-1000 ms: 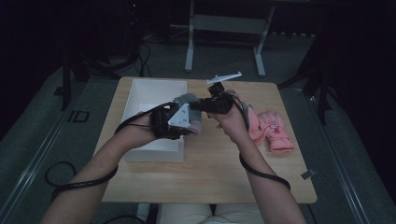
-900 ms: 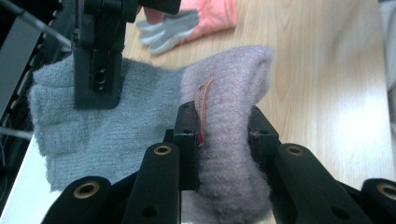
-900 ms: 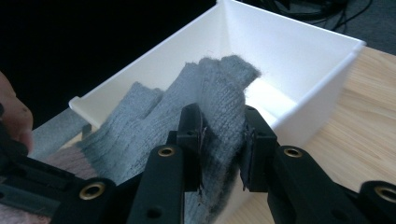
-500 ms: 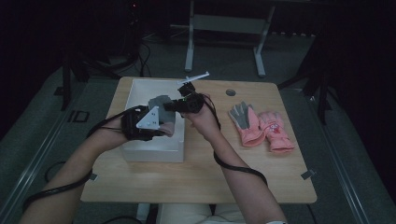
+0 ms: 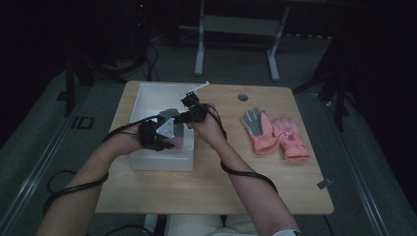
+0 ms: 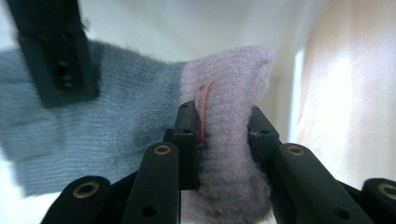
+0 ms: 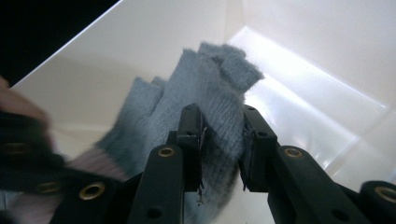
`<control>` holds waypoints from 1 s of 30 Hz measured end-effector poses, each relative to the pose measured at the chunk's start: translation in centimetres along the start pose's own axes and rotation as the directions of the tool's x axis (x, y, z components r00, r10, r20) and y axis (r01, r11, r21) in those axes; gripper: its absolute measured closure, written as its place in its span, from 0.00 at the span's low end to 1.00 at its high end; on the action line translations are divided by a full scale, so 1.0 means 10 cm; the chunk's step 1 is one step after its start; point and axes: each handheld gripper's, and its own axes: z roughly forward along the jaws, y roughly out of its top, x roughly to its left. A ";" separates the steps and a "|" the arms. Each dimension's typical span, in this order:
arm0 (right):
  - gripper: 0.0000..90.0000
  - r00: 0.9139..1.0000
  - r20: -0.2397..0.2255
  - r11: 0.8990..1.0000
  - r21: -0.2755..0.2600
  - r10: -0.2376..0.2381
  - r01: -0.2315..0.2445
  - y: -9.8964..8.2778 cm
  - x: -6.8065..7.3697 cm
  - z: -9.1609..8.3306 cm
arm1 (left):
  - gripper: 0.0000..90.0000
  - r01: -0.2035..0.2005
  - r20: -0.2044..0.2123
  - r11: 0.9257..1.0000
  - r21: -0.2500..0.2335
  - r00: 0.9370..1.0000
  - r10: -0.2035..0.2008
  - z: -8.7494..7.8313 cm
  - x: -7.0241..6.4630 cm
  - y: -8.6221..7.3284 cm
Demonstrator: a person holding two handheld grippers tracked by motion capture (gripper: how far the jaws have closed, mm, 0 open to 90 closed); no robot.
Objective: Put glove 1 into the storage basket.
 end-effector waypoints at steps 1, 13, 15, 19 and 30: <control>0.81 1.000 0.013 1.000 0.008 -0.006 0.006 0.01 0.01 0.01 | 0.79 0.010 0.011 1.000 0.006 1.000 -0.010 0.03 0.02 0.01; 0.65 0.998 0.067 0.999 0.042 0.002 -0.004 0.03 -0.15 -0.09 | 0.78 0.053 0.090 0.990 0.132 0.994 -0.065 0.36 0.14 0.06; 0.65 0.998 0.054 1.000 0.013 0.014 -0.015 0.00 -0.21 -0.19 | 0.78 0.035 0.085 0.985 0.170 0.995 -0.050 0.42 0.15 0.04; 0.62 1.000 0.023 0.999 -0.032 0.009 -0.008 -0.06 -0.25 -0.38 | 0.76 0.041 0.095 0.979 0.200 0.994 -0.061 0.51 0.16 0.02; 0.57 0.993 -0.036 0.983 -0.149 -0.114 0.108 -0.35 -0.14 -0.97 | 0.55 0.097 0.080 0.980 0.172 0.990 -0.112 0.38 0.19 0.06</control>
